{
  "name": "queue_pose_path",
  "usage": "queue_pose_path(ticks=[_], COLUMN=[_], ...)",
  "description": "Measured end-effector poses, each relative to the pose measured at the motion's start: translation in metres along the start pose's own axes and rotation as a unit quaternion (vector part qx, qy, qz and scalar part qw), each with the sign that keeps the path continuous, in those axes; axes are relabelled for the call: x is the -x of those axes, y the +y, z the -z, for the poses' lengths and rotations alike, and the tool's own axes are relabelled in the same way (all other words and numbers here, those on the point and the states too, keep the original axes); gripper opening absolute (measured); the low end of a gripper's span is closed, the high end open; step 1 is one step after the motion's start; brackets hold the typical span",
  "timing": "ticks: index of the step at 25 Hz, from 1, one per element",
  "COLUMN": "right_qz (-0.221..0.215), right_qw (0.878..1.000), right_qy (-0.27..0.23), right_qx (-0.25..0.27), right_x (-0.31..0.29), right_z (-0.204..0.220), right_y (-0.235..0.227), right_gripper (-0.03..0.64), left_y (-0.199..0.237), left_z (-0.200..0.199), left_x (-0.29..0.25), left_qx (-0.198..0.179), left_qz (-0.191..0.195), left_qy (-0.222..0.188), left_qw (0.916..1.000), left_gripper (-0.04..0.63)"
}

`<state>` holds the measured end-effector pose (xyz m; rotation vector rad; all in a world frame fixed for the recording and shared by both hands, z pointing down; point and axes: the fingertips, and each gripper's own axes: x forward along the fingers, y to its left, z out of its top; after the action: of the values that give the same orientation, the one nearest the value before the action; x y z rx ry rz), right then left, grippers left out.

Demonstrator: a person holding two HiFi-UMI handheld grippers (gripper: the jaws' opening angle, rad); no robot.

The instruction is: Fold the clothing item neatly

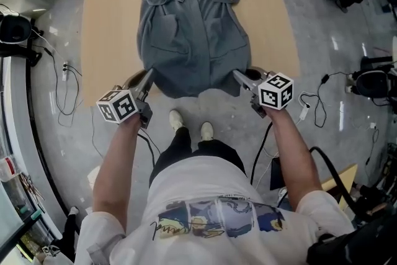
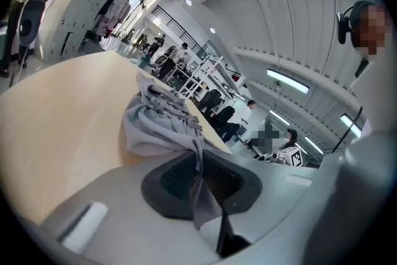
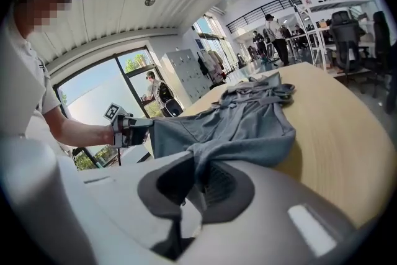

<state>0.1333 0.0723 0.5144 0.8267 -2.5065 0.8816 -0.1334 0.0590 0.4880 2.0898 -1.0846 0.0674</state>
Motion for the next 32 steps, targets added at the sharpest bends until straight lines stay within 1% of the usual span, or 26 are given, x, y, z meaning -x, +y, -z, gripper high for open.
queue_pose_path(ticks=[5, 9, 13, 18, 24, 27, 32], right_qz=[0.006, 0.014, 0.023, 0.020, 0.003, -0.009, -0.027], right_qw=[0.999, 0.998, 0.996, 0.995, 0.992, 0.990, 0.987], right_qy=[-0.034, -0.055, -0.074, -0.085, -0.104, -0.112, -0.119], right_qx=[0.013, 0.024, 0.037, 0.052, 0.078, 0.090, 0.108], right_x=[0.004, 0.002, -0.002, -0.004, -0.009, -0.013, -0.026], right_z=[-0.038, -0.064, -0.089, -0.116, -0.157, -0.184, -0.228], right_y=[0.009, 0.013, 0.015, 0.017, 0.008, -0.002, -0.024], right_gripper=[0.018, 0.017, 0.017, 0.017, 0.017, 0.018, 0.017], left_y=[-0.015, -0.020, -0.018, -0.025, -0.031, -0.031, -0.024], left_z=[-0.042, -0.069, -0.090, -0.115, -0.151, -0.175, -0.210], left_x=[0.005, 0.006, 0.006, 0.002, -0.009, -0.017, -0.034], left_qx=[-0.015, -0.033, -0.046, -0.051, -0.052, -0.056, -0.073], left_qz=[0.058, 0.093, 0.112, 0.128, 0.132, 0.118, 0.099], left_qy=[-0.024, -0.035, -0.047, -0.064, -0.098, -0.108, -0.122], left_qw=[0.9979, 0.9945, 0.9916, 0.9884, 0.9849, 0.9855, 0.9848], left_gripper=[0.035, 0.035, 0.035, 0.036, 0.035, 0.036, 0.037])
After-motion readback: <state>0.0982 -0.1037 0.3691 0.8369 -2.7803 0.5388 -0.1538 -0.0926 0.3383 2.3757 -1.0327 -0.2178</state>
